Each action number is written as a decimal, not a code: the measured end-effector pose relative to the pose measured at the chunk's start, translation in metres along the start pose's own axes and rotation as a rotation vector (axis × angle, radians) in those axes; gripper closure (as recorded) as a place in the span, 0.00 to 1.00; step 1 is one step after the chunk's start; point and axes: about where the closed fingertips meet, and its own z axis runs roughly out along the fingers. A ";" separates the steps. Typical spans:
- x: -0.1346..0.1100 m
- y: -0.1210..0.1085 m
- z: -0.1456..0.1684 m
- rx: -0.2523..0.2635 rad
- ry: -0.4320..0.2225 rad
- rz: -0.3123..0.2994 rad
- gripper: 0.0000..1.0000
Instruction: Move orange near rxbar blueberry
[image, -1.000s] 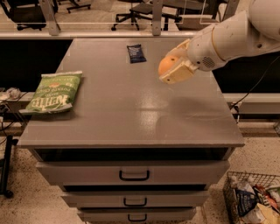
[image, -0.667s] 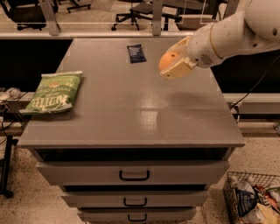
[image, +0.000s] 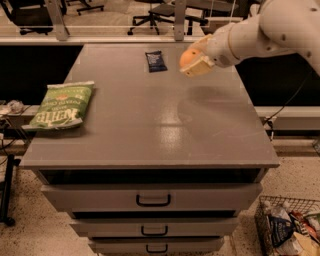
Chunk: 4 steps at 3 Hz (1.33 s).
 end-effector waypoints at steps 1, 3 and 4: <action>0.011 -0.029 0.031 0.029 -0.004 0.009 1.00; 0.022 -0.064 0.087 0.055 0.007 0.026 1.00; 0.029 -0.072 0.106 0.061 0.024 0.034 1.00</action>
Offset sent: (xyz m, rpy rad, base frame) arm 0.1192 0.0052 -0.0297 0.0377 -0.0397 -0.0784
